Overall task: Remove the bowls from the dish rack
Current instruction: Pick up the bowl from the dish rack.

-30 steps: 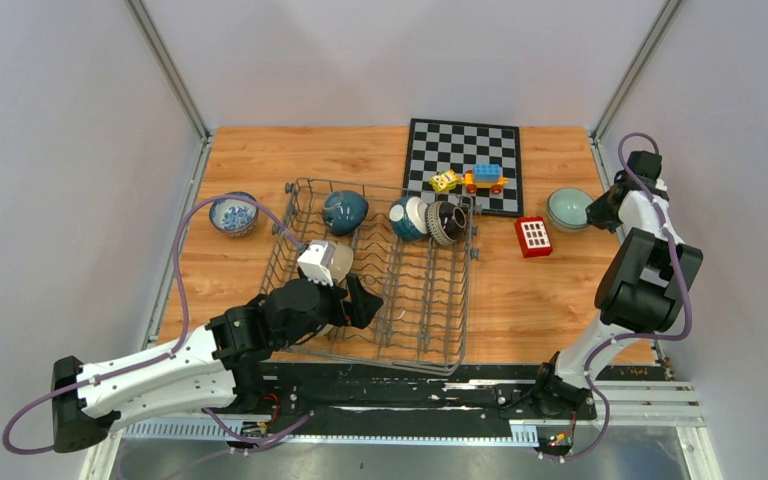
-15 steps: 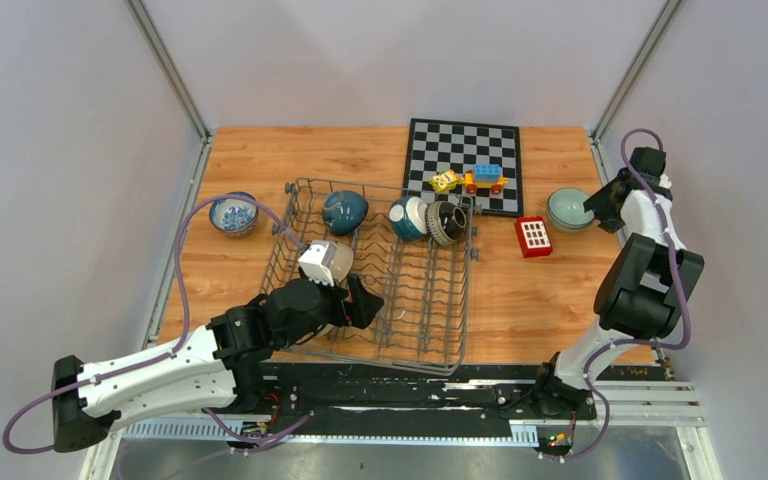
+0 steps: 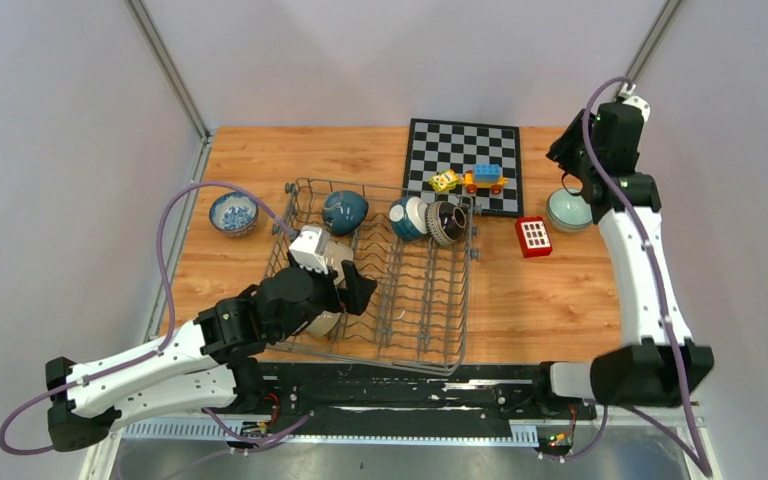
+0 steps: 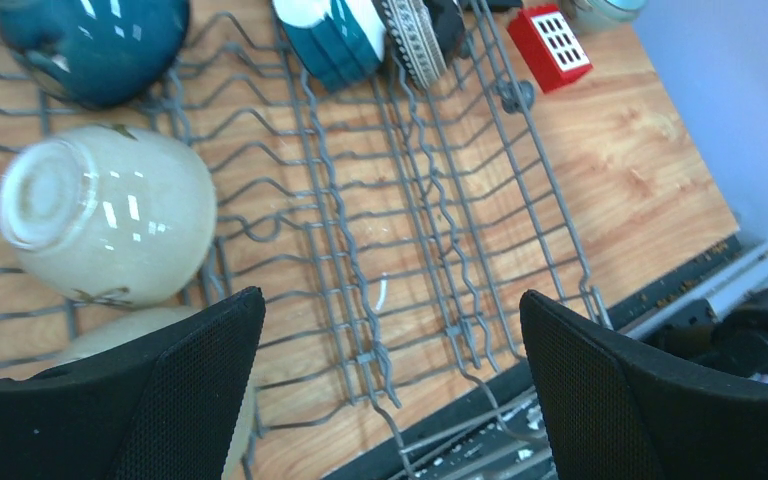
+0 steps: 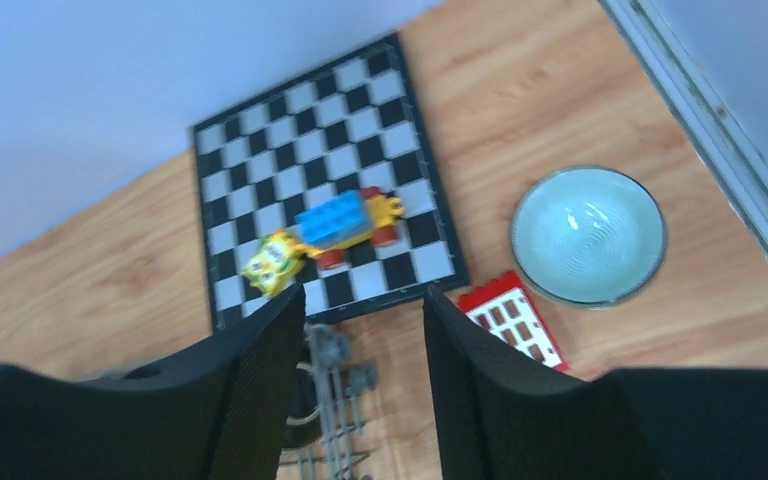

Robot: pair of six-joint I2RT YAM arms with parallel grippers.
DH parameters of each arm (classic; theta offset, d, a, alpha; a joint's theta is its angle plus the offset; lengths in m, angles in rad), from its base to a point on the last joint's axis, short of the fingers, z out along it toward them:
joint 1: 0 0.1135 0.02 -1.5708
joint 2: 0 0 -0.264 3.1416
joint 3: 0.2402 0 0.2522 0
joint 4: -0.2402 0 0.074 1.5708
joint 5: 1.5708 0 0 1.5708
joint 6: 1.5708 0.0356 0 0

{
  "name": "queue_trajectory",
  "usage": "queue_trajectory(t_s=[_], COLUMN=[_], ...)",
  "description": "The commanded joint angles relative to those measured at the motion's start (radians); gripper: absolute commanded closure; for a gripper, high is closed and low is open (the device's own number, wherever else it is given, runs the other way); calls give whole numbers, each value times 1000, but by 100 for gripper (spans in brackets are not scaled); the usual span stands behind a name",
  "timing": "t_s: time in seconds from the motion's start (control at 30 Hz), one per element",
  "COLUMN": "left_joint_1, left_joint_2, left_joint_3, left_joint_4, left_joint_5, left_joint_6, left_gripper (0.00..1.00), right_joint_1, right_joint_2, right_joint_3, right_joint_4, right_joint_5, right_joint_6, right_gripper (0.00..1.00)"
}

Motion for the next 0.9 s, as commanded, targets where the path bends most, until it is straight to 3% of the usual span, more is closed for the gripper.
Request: queue_trajectory(t_s=[0.0,0.17,0.3,0.4,0.6,0.77,0.87], left_joint_1=[7,7,8,18,56,117,188], left_joint_2=[-25,3,54,94,88,41,-1], left_joint_3=[44,111,152,177,132,104,69], left_joint_4=[-66,-151,-228,-300,-326,-378,-404], left_joint_5=[-145,-243,-291,-259,-149,-133,-62], left_joint_6=[73,151,170,152,33,-10,-12], left_gripper=[0,0,0,0,0,0,0], right_joint_1=[199,588,789,900,940,940,939], right_joint_2=[-172,-300,-364,-429,-566,-586,-552], right_joint_3=[-22,-22,-118,-287,-679,-834,-846], right_joint_4=[-1,-111,-185,-171,104,397,475], right_joint_5=[-2,63,41,38,-121,-213,-146], right_joint_6=[-133,-256,-240,-175,-24,97,119], right_gripper=[51,53,53,54,53,50,49])
